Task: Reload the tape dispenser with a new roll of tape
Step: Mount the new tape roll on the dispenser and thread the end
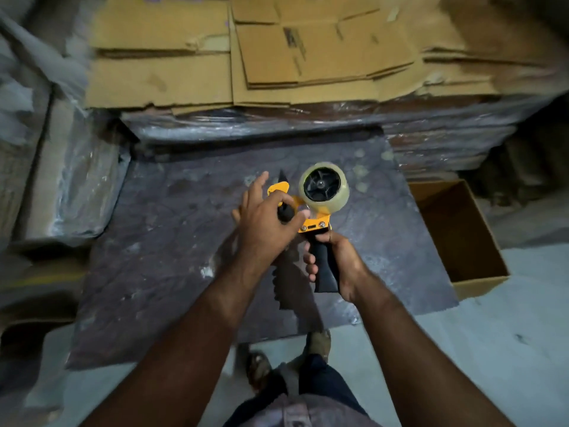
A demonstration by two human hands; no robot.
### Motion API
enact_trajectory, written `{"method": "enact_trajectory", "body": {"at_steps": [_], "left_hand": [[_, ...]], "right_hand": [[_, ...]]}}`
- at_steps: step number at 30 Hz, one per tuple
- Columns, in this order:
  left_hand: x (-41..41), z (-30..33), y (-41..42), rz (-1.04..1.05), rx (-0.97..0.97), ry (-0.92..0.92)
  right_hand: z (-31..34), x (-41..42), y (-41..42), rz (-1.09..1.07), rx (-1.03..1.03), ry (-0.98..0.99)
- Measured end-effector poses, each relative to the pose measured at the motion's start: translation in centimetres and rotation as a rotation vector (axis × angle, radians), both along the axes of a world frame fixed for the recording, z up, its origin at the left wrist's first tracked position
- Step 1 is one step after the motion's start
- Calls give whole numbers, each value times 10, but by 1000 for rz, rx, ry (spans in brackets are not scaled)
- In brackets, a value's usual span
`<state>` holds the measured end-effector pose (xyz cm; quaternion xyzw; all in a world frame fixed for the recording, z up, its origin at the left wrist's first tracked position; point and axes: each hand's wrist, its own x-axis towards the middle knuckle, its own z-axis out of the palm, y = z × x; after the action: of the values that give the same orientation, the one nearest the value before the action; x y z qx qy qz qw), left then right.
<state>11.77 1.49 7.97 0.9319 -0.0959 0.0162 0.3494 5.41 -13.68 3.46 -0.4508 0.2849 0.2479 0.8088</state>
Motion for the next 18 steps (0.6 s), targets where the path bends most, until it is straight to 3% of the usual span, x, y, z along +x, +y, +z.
{"method": "enact_trajectory", "body": {"at_steps": [7, 12, 18], "left_hand": [[-3, 47, -38, 53, 66, 120], [1, 79, -57, 53, 110, 314], [-20, 100, -76, 117, 6, 149]], "right_hand": [[56, -14, 0, -70, -61, -112], [76, -25, -6, -42, -112, -128], [103, -42, -29, -37, -131, -157]]}}
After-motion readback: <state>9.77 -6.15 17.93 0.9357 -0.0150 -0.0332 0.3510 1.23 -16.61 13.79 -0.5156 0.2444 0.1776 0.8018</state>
